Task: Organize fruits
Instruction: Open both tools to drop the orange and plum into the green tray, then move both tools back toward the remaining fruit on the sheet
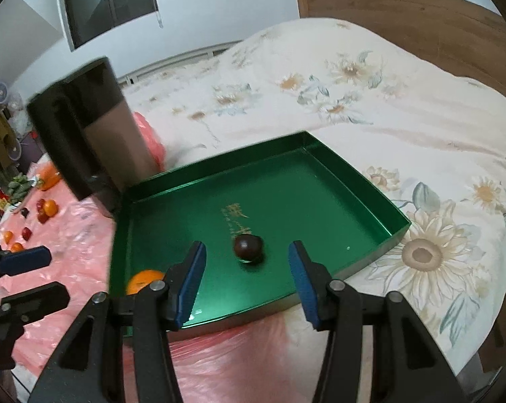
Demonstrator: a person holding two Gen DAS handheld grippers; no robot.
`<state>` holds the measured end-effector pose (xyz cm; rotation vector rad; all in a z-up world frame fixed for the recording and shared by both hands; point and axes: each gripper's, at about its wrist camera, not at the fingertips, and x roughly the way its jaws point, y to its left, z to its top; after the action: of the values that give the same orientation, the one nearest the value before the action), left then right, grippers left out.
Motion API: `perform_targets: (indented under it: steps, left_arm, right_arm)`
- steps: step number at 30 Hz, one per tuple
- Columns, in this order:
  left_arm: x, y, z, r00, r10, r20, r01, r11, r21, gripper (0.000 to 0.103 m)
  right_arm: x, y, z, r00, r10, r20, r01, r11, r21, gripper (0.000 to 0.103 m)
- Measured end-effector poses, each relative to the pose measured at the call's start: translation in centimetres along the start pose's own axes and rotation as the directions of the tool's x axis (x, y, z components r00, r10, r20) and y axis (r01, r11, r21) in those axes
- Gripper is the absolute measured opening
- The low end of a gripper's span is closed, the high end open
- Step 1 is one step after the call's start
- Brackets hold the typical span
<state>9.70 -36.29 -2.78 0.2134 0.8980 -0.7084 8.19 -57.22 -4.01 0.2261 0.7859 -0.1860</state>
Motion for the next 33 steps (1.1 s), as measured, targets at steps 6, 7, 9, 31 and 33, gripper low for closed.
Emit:
perform_targets:
  steps: [6,7,9,31,33]
  left_arm:
    - [-3.1,2.0,-2.0,0.999,0.033,0.018,-0.033,0.999,-0.022,0.056]
    - [-3.6,2.5,-2.3,0.999,0.037,0.021,-0.037,0.999,-0.027,0.056]
    - [-4.8,3.7,-3.0,0.999,0.044,0.023,-0.042,0.998,-0.047,0.056]
    - [-13.4,17.2,-10.8,0.973,0.226,0.053,-0.209,0.953,-0.219,0.056]
    - [-13.4,18.6,-11.1,0.971,0.237,0.045,-0.22,0.946,-0.237,0.056]
  right_arm:
    - [-3.0,3.0,-0.4,0.998,0.046,0.031,-0.045,0.998,-0.037,0.07]
    - [-3.6,3.6,-0.4,0.998,0.057,0.035,-0.055,0.997,-0.049,0.07]
    - [-4.4,4.8,-0.5,0.996,0.075,0.039,-0.072,0.995,-0.069,0.07]
    - [-3.9,23.2,-1.8,0.94,0.329,-0.085,-0.336,0.864,-0.375,0.07]
    - [-3.1,24.3,-1.9,0.936,0.337,-0.101,-0.349,0.852,-0.389,0.07]
